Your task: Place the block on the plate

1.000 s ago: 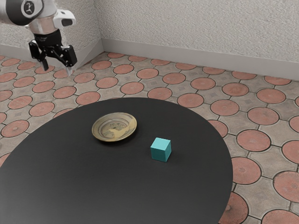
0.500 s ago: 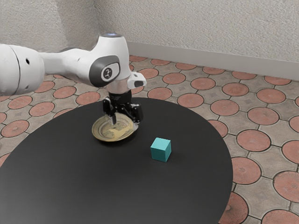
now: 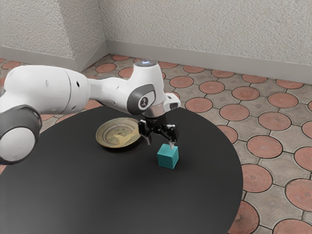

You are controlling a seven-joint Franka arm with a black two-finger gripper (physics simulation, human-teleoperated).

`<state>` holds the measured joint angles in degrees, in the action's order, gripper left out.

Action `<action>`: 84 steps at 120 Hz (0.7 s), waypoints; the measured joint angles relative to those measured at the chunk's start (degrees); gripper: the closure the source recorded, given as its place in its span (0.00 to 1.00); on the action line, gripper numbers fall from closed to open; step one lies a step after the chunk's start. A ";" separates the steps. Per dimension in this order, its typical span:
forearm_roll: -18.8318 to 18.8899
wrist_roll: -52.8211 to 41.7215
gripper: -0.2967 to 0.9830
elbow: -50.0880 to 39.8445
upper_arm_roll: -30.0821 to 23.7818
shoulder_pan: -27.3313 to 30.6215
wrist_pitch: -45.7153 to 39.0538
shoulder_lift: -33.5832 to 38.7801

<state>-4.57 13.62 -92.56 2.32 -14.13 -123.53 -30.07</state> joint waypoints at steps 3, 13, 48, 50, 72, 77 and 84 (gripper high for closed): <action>-0.02 0.17 0.23 0.26 -0.01 -0.01 -0.16 -0.38; -0.05 0.69 0.23 0.80 -0.38 -0.02 -0.90 -1.54; 0.11 2.01 0.23 2.40 -1.34 -0.02 -2.98 -4.88; 0.14 2.07 0.23 2.39 -1.35 -0.02 -3.03 -4.97; 0.23 2.60 0.23 2.54 -1.31 -0.02 -3.46 -6.74; 0.24 2.70 0.23 3.05 -1.29 -0.02 -3.52 -7.22; 0.25 2.84 0.23 3.37 -1.27 -0.02 -3.60 -7.70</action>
<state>-4.32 16.46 -89.19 1.05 -14.15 -127.13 -37.77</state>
